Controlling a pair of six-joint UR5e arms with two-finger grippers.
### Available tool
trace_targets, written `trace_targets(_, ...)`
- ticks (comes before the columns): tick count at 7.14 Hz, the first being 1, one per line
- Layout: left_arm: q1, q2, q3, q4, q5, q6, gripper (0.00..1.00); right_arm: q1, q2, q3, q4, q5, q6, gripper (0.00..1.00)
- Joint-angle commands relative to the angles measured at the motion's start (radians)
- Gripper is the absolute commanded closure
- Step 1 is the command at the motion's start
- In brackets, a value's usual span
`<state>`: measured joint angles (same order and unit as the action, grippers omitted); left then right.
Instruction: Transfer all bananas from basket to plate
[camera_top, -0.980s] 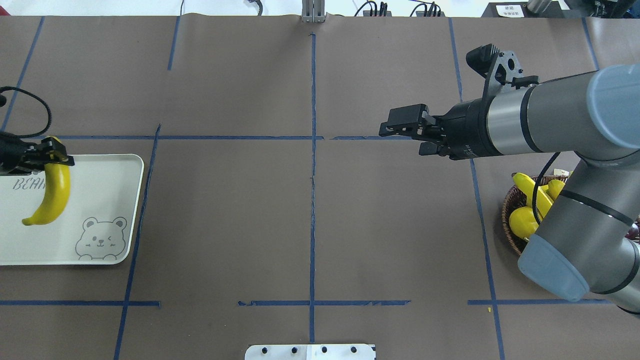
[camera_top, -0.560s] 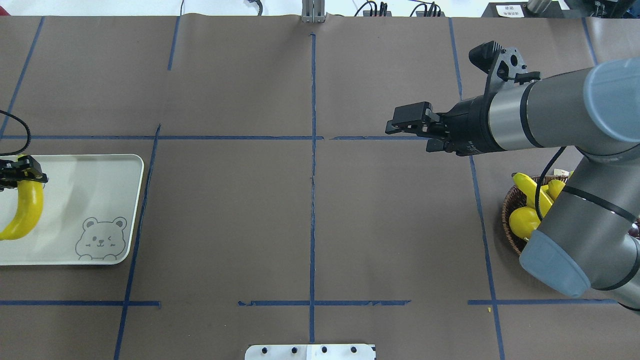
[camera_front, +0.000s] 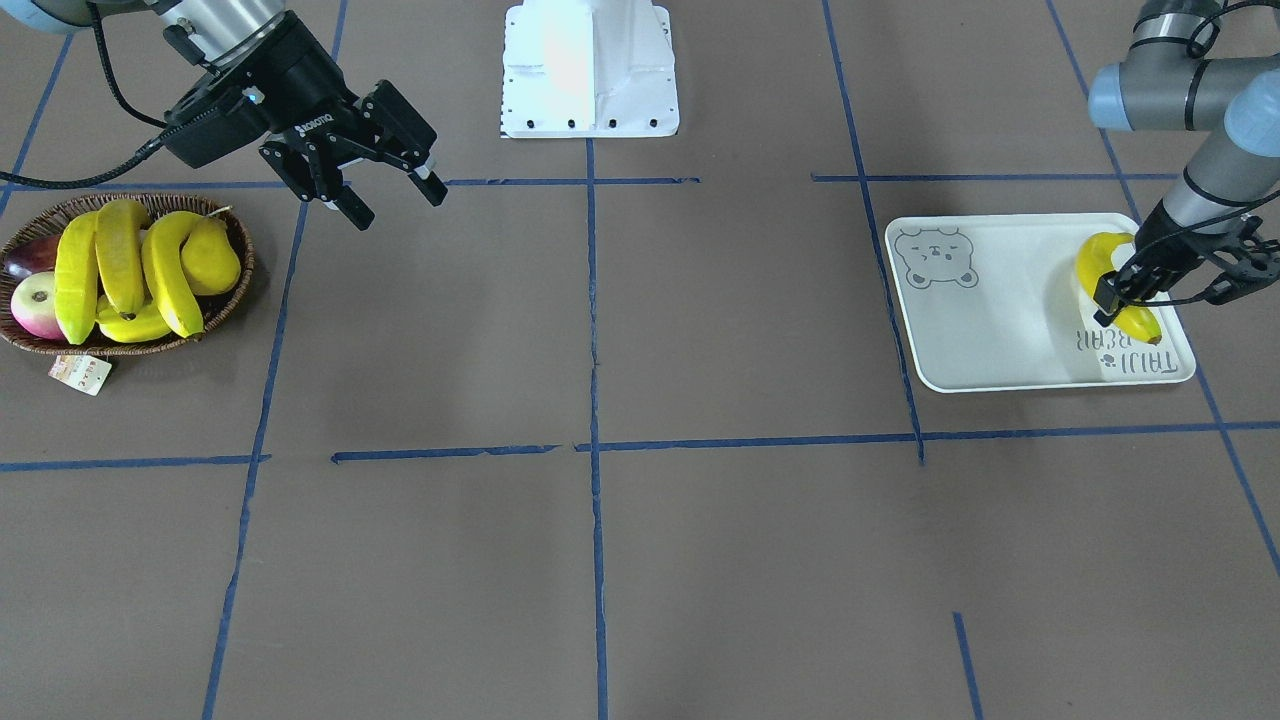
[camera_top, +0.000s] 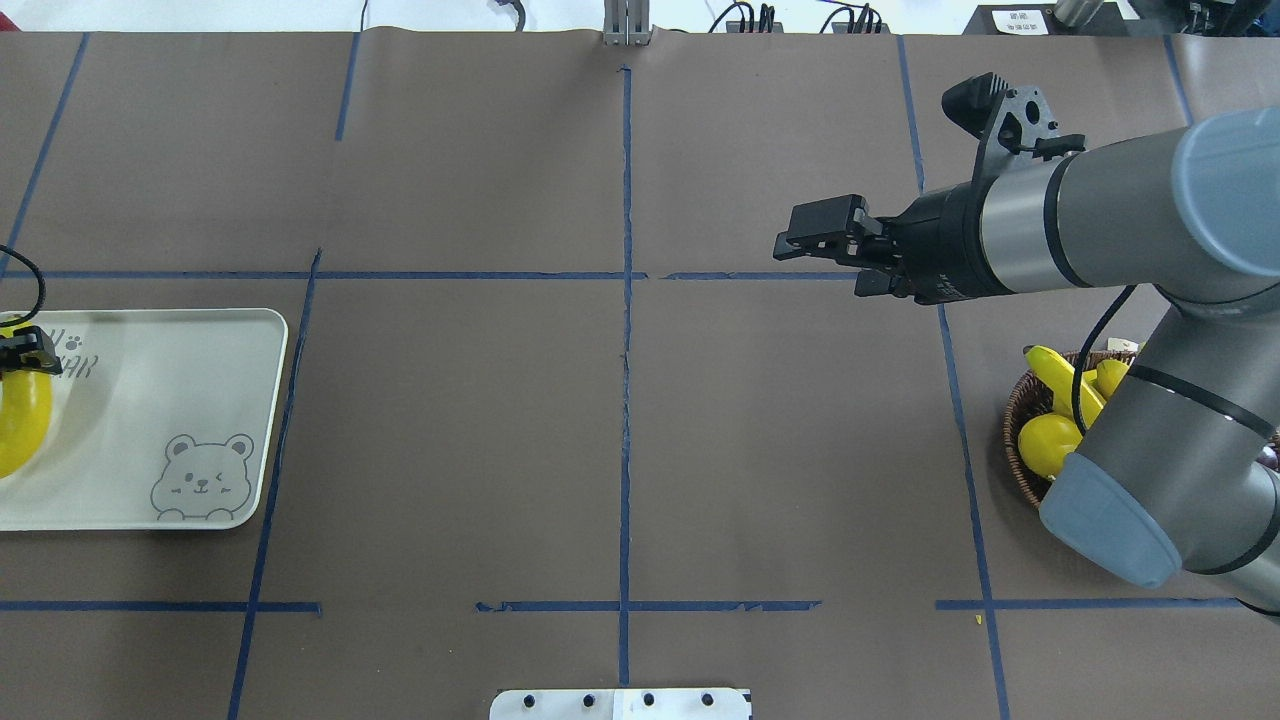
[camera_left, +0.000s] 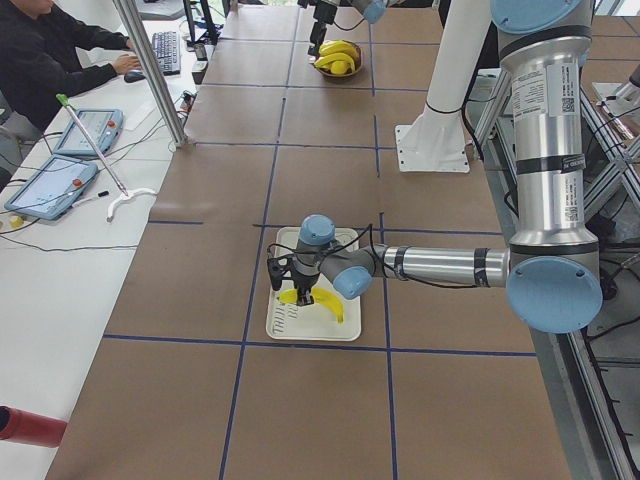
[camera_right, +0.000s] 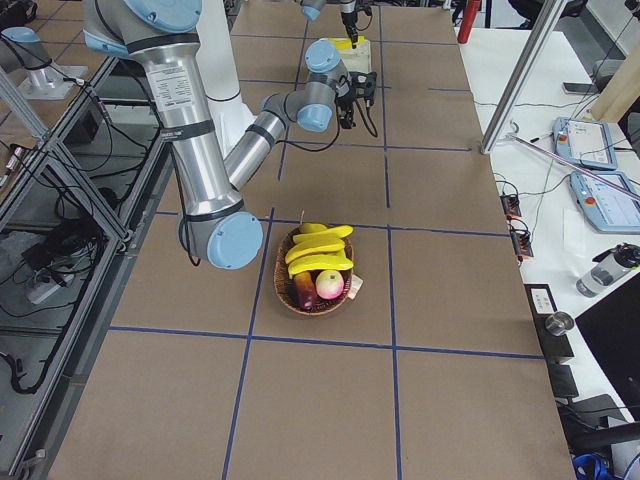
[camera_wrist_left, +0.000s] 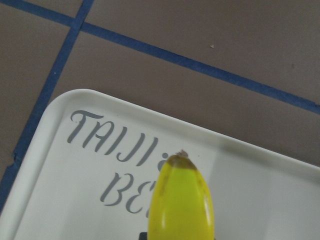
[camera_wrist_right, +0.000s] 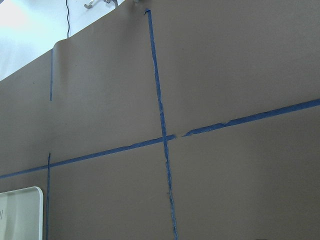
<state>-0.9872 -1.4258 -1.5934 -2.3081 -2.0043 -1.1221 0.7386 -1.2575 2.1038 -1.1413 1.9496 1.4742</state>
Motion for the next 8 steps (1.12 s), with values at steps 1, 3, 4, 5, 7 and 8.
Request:
trace_targets(1, -0.025, 0.002, 0.012, -0.001, -0.004, 0.051, 0.11, 0.004, 0.000, 0.002, -0.002, 0.002, 0.000, 0.00)
trace_targets(3, -0.075, 0.002, 0.001, 0.002, -0.080, 0.104, 0.00, 0.030, -0.011, 0.004, -0.005, 0.012, -0.002, 0.00)
trace_targets(4, -0.114, -0.002, -0.011, 0.006, -0.144, 0.104, 0.00, 0.060, -0.022, 0.008, -0.052, 0.018, -0.040, 0.00)
trace_targets(5, -0.180, -0.010, -0.032, 0.012, -0.228, 0.105, 0.00, 0.079, -0.026, 0.021, -0.160, 0.026, -0.161, 0.00)
trace_targets(7, -0.219, -0.031, -0.162, 0.162, -0.294, 0.104, 0.00, 0.108, -0.231, 0.097, -0.181, 0.028, -0.401, 0.00)
trace_targets(8, -0.216, -0.066, -0.228, 0.262, -0.289, 0.104, 0.00, 0.155, -0.315, 0.111, -0.161, 0.053, -0.504, 0.00)
